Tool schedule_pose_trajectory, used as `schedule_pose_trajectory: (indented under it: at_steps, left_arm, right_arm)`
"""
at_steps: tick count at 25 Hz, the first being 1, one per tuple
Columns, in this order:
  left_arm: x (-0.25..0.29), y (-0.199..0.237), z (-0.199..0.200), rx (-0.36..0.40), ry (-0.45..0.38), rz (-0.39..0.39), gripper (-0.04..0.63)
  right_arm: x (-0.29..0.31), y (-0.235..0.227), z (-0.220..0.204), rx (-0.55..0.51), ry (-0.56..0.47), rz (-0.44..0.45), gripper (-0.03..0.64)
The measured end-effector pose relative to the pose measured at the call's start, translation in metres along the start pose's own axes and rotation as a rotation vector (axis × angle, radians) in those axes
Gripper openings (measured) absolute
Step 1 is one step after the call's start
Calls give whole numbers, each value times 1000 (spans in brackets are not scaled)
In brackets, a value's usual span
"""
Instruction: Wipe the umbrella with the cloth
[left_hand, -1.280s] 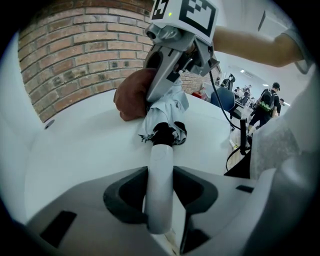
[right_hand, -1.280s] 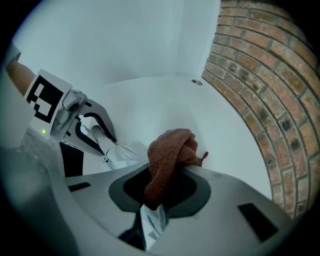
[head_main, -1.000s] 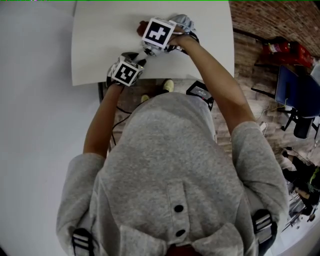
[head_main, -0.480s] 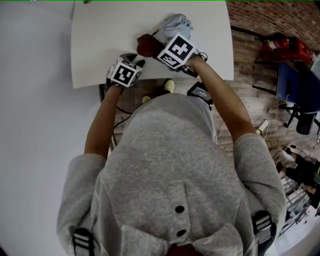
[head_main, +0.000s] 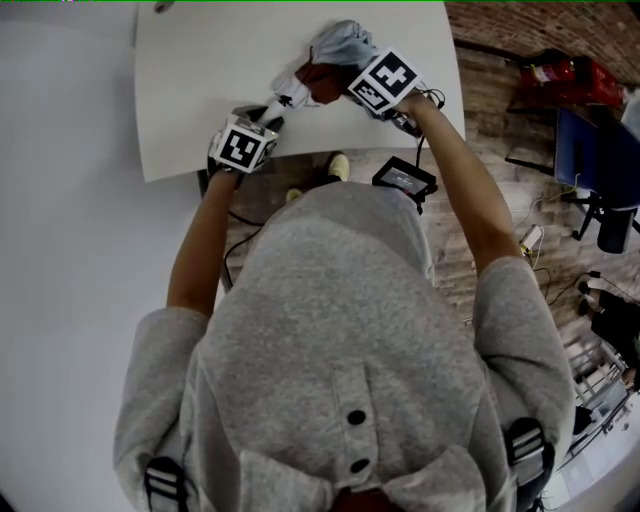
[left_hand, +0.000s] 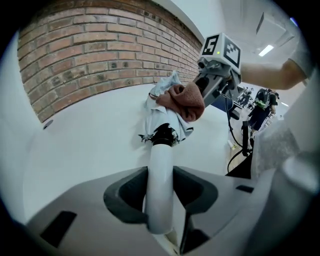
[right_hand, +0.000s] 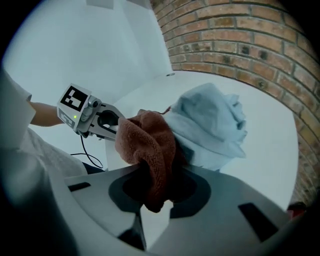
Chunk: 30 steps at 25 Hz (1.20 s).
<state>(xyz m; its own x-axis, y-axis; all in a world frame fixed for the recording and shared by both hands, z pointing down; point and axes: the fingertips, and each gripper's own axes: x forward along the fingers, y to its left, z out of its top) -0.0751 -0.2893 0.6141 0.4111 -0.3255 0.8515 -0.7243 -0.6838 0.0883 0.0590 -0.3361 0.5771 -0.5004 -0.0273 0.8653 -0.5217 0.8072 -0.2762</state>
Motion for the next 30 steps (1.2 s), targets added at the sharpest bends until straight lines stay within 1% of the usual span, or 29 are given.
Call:
schedule_pose_trajectory:
  at_steps: [3,6,9,14,18,20,22,25,28,30]
  left_arm:
    - [1,-1,0,-9,-4,-9,160]
    - [2,-1,3,-23,-23,-25,160]
    - [1,4,4,-27,-13,-19,158]
    - [2,2,4,-71,-24,-29,157]
    - [3,2,5,-77,-25,-37,156]
    - [3,3,6,-75,-24,-30,156]
    - [2,3,6,-73,-21,-24,156]
    - [1,2,6,-73,-18,-20,156]
    - [1,4,7,-72,-18,-17,158]
    - [2,4,6,-79,-19,-20,158]
  right_arm:
    - [-8,-18,-2,26,-7,-31,84]
    - [-13,-32,-1,30,-11,-67,84]
    - [-23,-53,0,40,-14,-123,84]
    - [-45,-94,2,75,-58,-283,84]
    - [-67,-117,12,75,-112,-427,83]
    - [-79,-127,17,88,-151,-485,83]
    - [-88,-129,20,102,-184,-508,83]
    - [-100,-127,13,126,-202,-533,83]
    - [-118,-120,21,118,-282,-557,83]
    - [-129,-113,20,130,-317,-570,83]
